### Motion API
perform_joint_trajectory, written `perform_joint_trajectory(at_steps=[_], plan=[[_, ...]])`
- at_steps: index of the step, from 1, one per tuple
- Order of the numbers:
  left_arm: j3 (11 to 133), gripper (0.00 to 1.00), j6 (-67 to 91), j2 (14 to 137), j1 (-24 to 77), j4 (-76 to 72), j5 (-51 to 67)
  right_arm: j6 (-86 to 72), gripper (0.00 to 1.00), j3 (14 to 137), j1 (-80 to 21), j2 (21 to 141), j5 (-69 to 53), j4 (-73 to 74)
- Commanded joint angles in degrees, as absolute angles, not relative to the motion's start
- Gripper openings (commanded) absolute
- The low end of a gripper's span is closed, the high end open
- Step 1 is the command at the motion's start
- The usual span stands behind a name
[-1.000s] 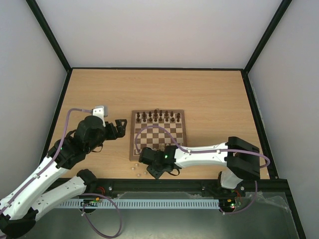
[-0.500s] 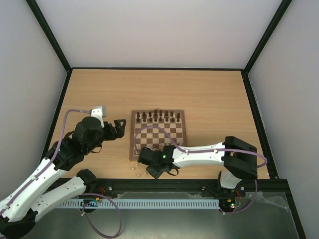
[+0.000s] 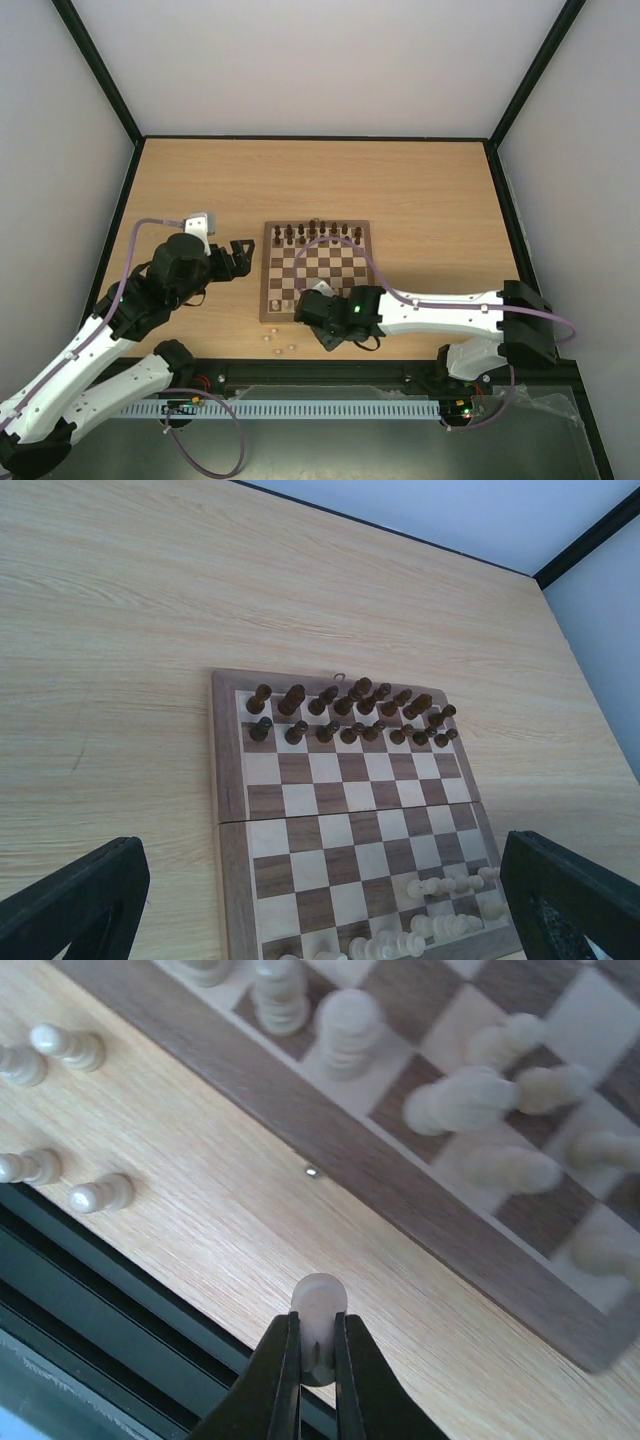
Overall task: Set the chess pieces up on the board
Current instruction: Pick up the chess piece at the center of the board, then place the chess piece on the chessboard.
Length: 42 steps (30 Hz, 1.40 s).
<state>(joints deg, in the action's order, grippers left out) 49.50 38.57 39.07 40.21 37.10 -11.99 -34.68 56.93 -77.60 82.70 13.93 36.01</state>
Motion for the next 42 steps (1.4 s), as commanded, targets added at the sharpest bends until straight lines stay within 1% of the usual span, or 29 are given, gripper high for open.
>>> perform_joint_trajectory(at_steps=[1,8,16,26,42], plan=[[48.7,0.99,37.8,40.1,39.9,35.2,-10.7,-41.8,0.02,58.5,-75.4,80.1,19.2,47.6],[48.7,0.99,36.9,40.9,39.9,34.4,-10.0,-42.3,0.02,58.3,-67.7,77.1,20.7,49.4],[49.2,0.99,36.2,41.6,39.9,34.5,-9.6,-38.8,0.03,58.1,-61.2,78.9,19.0,45.2],[48.9,0.99,36.2,41.7,39.8,34.4,-9.7,-36.6,0.03,57.1,-59.7,82.8,15.7,40.3],[48.2,0.99,35.9,42.7,39.6,34.0,-10.0,-37.1,0.03,53.8,-58.9,83.4,13.6,37.6]])
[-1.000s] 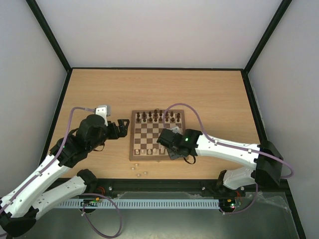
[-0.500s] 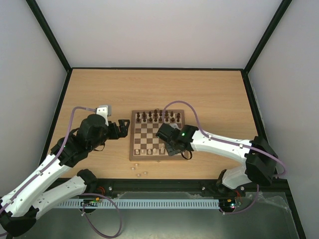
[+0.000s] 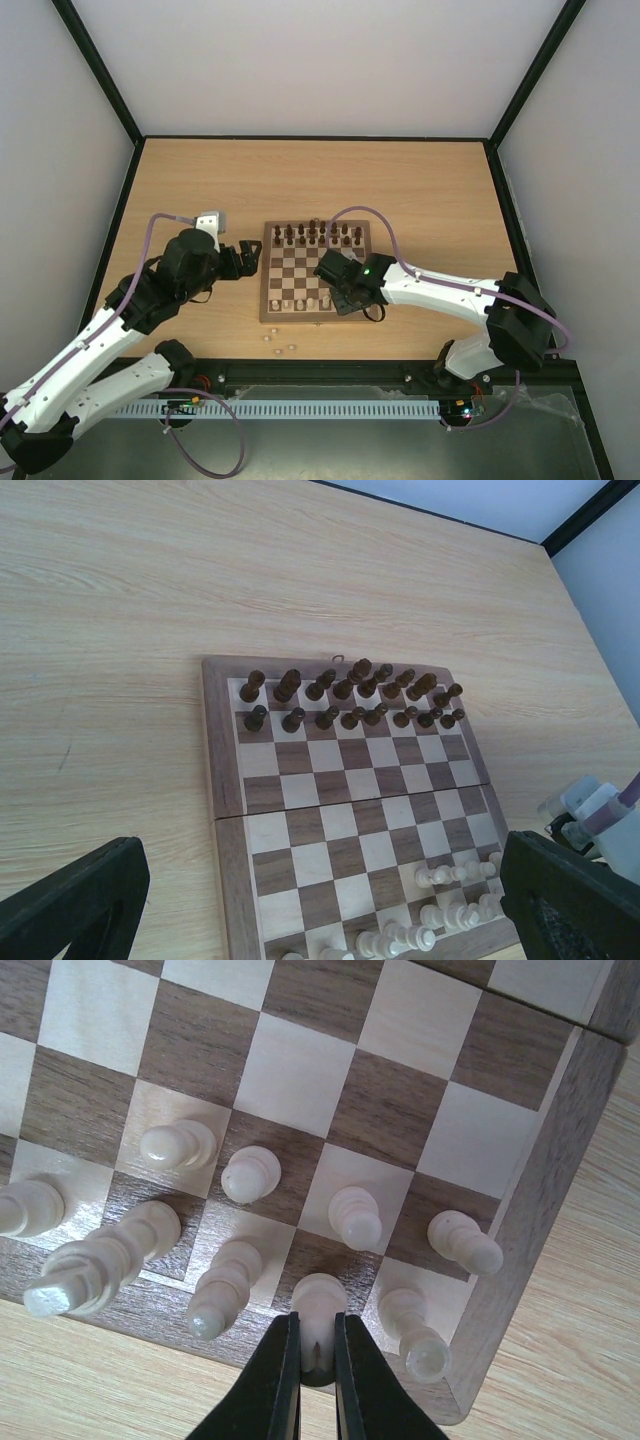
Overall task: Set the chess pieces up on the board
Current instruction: Place the chess piece on the chessboard.
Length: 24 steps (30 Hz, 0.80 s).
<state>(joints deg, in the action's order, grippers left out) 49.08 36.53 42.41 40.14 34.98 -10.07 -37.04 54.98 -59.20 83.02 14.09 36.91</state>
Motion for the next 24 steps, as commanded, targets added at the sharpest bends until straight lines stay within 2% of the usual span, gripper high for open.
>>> perform_joint_trajectory(at_steps=[1,14,24], plan=[[48.2,0.99,35.9,42.8,39.6,33.9,-9.9,-37.1,0.03,53.6,-58.8,83.5,13.6,37.5],[48.3,0.99,36.0,42.9,39.6,34.0,-9.6,-37.2,0.04,51.6,-58.1,83.2,13.7,35.8],[48.6,0.99,36.3,43.0,39.6,34.1,-9.4,-36.6,0.13,51.1,-57.4,82.8,13.4,35.0]])
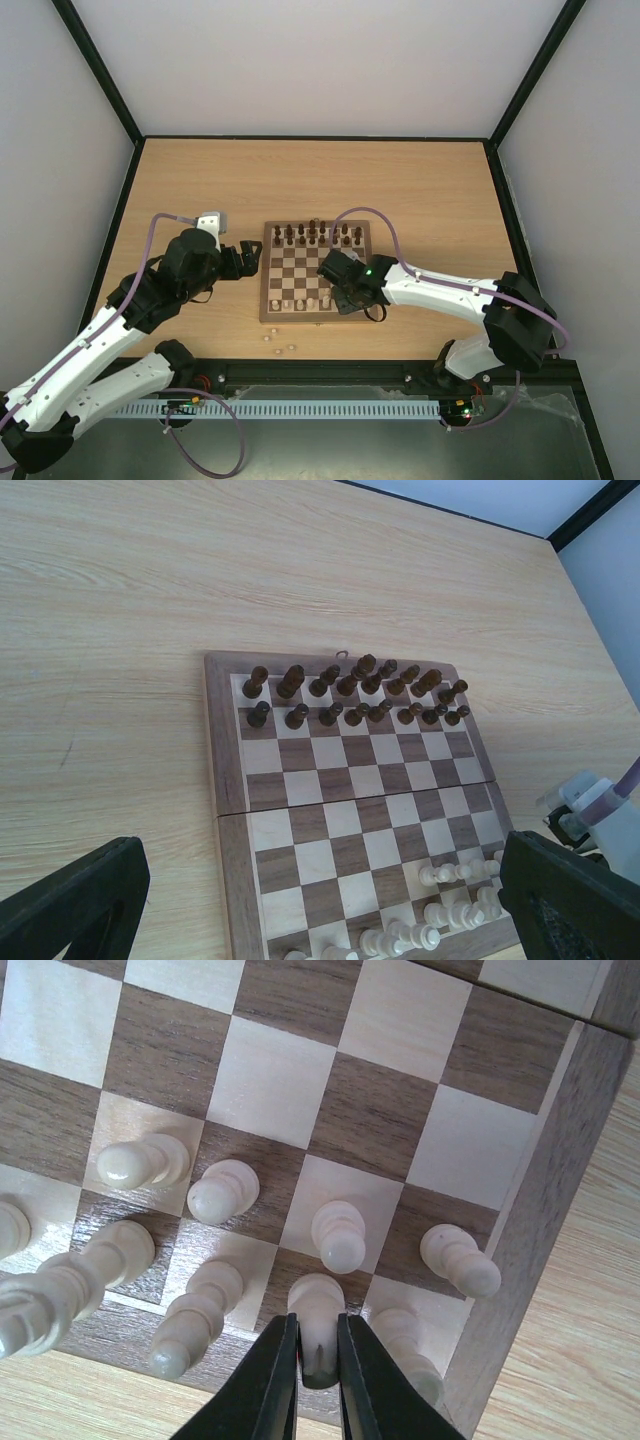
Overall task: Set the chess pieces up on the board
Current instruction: Place the chess piece on the chessboard, then pick up the chess piece at the center of the board.
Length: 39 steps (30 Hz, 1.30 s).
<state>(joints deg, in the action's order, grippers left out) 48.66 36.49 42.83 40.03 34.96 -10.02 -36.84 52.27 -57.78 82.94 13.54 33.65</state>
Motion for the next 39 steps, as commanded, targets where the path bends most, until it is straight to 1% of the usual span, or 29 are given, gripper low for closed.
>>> perform_joint_trajectory(at_steps=[1,5,9,11,15,18,21,23,24,26,28,31,35,37,39], plan=[[48.5,0.99,36.3,43.0,39.6,34.1,-9.4,-36.6,0.14,51.1,-57.4,82.7,13.2,35.0],[48.6,0.99,36.3,43.1,39.6,34.1,-9.3,-36.6,0.14,51.2,-57.4,81.7,12.9,35.5],[48.7,0.99,36.4,43.5,39.6,33.9,-9.1,-36.8,0.19,51.6,-57.4,80.0,12.7,36.3],[48.7,0.99,36.4,43.8,39.6,33.7,-8.9,-36.8,0.24,51.9,-57.4,79.0,12.4,36.6],[48.7,0.99,36.7,44.4,39.6,33.6,-8.9,-36.7,0.29,52.8,-57.4,76.6,12.5,37.3],[49.2,0.99,37.3,45.6,39.6,34.6,-9.0,-36.6,0.37,53.2,-57.5,73.0,12.5,36.7],[50.6,0.99,37.8,47.3,39.6,37.2,-8.5,-36.6,0.52,53.2,-57.5,68.5,13.5,35.9],[52.0,0.99,37.7,48.3,39.6,39.8,-6.8,-34.7,0.65,53.6,-57.4,66.2,14.0,36.3],[53.0,0.99,37.6,48.9,39.6,41.2,-5.3,-34.3,0.75,53.9,-57.5,65.2,14.0,36.5],[53.9,0.99,36.9,49.9,39.6,43.5,-0.6,-33.3,0.99,54.2,-57.5,63.6,14.1,36.9],[53.9,0.99,37.0,50.4,39.7,44.9,4.6,-32.5,0.99,54.4,-57.4,61.9,14.5,37.1],[52.8,0.99,38.3,49.7,40.6,46.4,9.3,-31.6,0.99,54.5,-57.4,59.1,15.6,37.1],[52.9,0.99,40.9,48.1,44.6,49.1,10.1,-30.3,0.99,54.7,-57.4,56.6,15.8,36.8],[52.3,0.99,43.0,48.5,48.4,49.7,9.7,-29.6,0.99,54.9,-57.5,55.6,16.3,36.7],[51.3,0.99,45.8,50.1,54.2,49.5,7.7,-29.0,0.99,55.1,-57.4,54.8,16.5,36.7]])
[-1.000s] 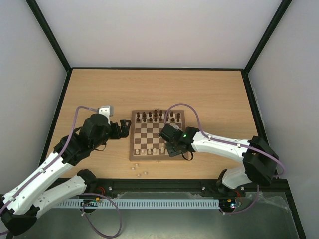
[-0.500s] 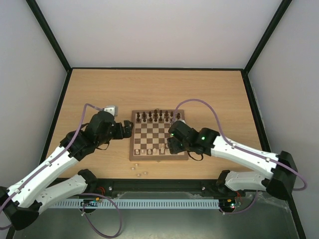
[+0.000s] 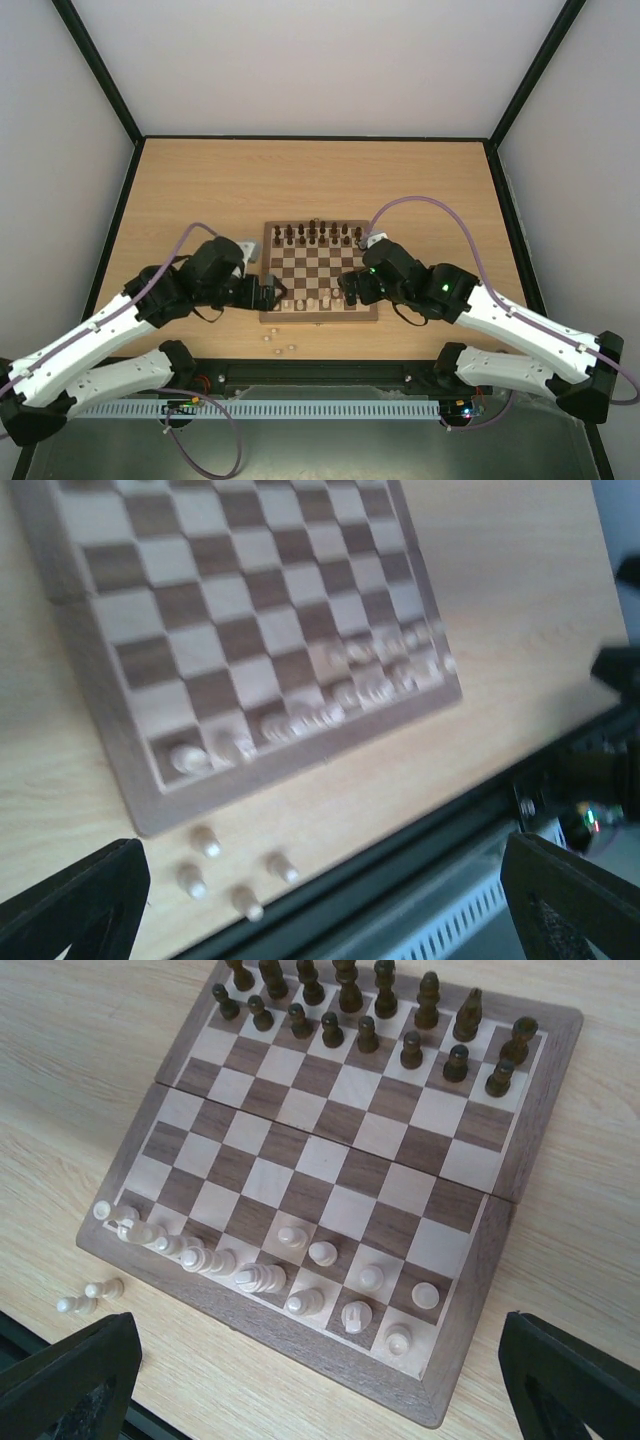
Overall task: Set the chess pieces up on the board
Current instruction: Pick up the chess piece at the center of the board.
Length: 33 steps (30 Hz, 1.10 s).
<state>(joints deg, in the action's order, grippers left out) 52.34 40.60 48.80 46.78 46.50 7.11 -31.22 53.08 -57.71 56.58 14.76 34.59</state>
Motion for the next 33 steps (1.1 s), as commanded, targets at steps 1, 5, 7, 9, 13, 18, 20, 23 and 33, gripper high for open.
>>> perform_joint_trajectory(at_steps=[1,5,7,9,13,18,20,23,33], plan=[[50.9,0.99,47.2,51.6,57.2,49.2,7.0,-28.6,0.99,55.3,-57.4,54.6,16.5,36.7],[52.0,0.99,50.1,60.8,69.2,48.8,2.5,-27.9,0.99,56.0,-57.4,54.5,16.7,37.3],[53.9,0.99,50.2,66.0,72.5,50.4,0.1,-27.9,0.99,56.3,-57.4,54.2,16.7,37.2],[54.8,0.99,49.8,69.9,73.9,50.9,-1.1,-28.0,0.99,56.2,-57.4,53.4,16.6,37.0],[54.8,0.99,47.4,74.9,74.3,47.5,-0.5,-28.2,0.99,55.3,-57.4,51.6,17.3,37.0],[56.4,0.94,44.0,81.1,74.3,46.3,-0.9,-28.3,0.94,55.2,-57.4,50.3,18.8,37.2],[56.5,0.86,42.7,83.5,74.2,45.8,-0.7,-28.3,0.92,55.2,-57.4,50.0,19.3,37.1],[56.4,0.74,41.6,86.2,74.3,45.2,-0.6,-28.5,0.9,55.2,-57.3,49.9,19.7,37.3],[55.2,0.54,39.9,89.5,74.1,44.2,0.1,-28.3,0.86,54.8,-57.3,49.6,19.8,37.2]])
